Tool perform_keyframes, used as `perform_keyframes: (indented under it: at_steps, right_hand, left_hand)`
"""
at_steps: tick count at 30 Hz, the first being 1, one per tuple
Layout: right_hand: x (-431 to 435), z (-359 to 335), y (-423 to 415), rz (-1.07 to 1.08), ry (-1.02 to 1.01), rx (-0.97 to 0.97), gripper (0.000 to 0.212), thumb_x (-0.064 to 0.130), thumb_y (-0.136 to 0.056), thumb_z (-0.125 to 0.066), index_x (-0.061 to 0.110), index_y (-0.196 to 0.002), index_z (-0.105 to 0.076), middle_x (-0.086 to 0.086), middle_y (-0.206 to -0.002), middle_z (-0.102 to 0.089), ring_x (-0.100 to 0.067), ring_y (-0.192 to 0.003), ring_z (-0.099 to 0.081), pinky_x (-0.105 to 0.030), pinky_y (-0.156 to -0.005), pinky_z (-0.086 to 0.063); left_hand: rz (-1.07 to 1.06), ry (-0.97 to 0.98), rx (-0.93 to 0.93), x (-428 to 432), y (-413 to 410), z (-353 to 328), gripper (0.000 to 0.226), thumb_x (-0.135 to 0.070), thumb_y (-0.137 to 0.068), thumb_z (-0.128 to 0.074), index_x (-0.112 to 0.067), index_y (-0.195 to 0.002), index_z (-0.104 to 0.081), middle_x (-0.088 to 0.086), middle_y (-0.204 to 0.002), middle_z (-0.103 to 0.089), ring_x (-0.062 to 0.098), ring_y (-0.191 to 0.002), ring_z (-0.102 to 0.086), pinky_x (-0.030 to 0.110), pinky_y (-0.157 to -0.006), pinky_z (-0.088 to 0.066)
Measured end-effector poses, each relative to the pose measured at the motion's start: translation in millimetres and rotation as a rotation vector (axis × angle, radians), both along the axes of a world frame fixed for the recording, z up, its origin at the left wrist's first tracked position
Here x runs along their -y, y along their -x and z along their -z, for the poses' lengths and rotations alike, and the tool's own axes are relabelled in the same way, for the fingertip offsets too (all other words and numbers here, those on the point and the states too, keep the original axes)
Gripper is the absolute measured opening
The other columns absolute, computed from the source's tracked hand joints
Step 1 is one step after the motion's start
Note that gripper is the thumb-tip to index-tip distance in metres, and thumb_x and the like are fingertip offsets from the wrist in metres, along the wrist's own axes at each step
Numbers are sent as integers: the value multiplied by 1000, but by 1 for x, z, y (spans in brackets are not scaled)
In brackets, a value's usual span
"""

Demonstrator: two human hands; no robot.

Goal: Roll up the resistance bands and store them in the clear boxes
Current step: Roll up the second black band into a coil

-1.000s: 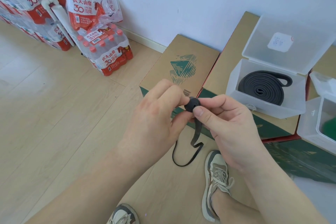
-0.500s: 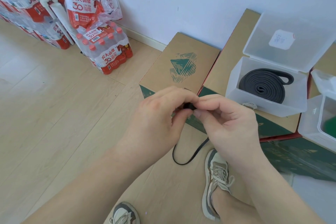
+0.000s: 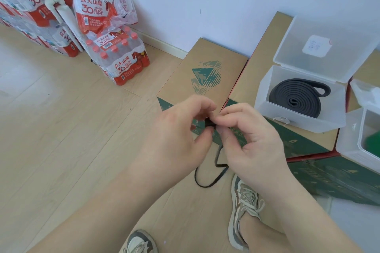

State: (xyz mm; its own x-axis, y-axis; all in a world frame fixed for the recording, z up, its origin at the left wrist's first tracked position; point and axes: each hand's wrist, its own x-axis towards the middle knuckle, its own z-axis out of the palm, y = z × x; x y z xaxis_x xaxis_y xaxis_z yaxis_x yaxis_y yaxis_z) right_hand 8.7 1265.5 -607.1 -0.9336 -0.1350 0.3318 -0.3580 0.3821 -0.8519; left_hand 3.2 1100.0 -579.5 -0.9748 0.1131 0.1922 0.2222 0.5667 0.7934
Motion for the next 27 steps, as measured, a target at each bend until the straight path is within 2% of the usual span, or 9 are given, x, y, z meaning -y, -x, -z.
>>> perform_keyframes:
  at_steps: [3,7,11,14,16,18,20,24,27]
  right_hand:
    - [-2,-1,0,-26,-4,43,27,-17,-88,-69,7,-97,-78,-7,-99,-69,-22,-97,-70,-33,-83,-56]
    - [-2,-8,2,112,488,354,30,-17,-79,-77,8,-95,-75,-11,-93,-79,-14,-87,-75,-24,-81,-60]
    - [0,-12,3,131,605,366,26,-17,-78,-76,6,-91,-74,-7,-91,-82,-13,-84,-77,-21,-79,-59]
    - [1,-9,2,122,520,317,29,-18,-84,-72,10,-93,-75,-7,-96,-80,-15,-92,-76,-26,-85,-60]
    - [-1,-4,1,66,347,220,28,-17,-90,-68,9,-97,-75,-10,-99,-76,-24,-98,-73,-36,-89,-60]
    - [-2,-1,0,-4,129,102,25,-15,-92,-65,7,-99,-75,-9,-101,-69,-27,-100,-69,-38,-88,-57]
    - [-1,-1,-1,-30,75,84,25,-14,-92,-65,7,-99,-76,-7,-103,-70,-24,-102,-70,-35,-89,-56]
    - [-2,-8,1,102,484,363,25,-13,-84,-76,9,-96,-77,-8,-98,-80,-18,-96,-76,-25,-86,-58]
    - [-3,-11,3,127,643,409,21,2,-71,-81,8,-90,-77,-13,-98,-81,-23,-92,-77,-30,-86,-60]
  left_hand:
    - [37,113,-98,0,-1,2,35,-1,-78,-75,-26,-102,-66,-16,-93,-68,4,-84,-65,32,-74,-57]
    - [-50,-306,195,3,2,-8,34,5,-81,-79,-25,-92,-68,-10,-90,-73,5,-83,-70,26,-74,-62]
    - [-51,-507,266,2,3,-13,31,4,-83,-80,-23,-91,-69,-7,-85,-74,7,-81,-69,21,-71,-57]
    - [-78,-466,306,2,3,-11,26,-1,-83,-81,-24,-91,-70,-5,-86,-77,11,-81,-74,27,-69,-61]
    - [-82,-351,305,0,1,-8,27,-5,-85,-80,-27,-94,-68,-6,-87,-78,9,-78,-76,33,-70,-63]
    - [-41,-163,150,-1,-1,-4,33,-3,-84,-78,-26,-104,-67,-13,-91,-74,2,-85,-73,26,-75,-60]
    - [0,-33,14,-1,-1,-3,38,0,-83,-77,-25,-108,-65,-19,-95,-70,-2,-90,-69,20,-77,-57]
    - [-82,-365,219,0,1,-10,35,5,-82,-79,-25,-95,-66,-7,-91,-73,6,-82,-72,20,-72,-58]
    - [-112,-588,290,1,4,-15,33,7,-80,-81,-21,-90,-67,4,-87,-76,19,-76,-72,26,-69,-59]
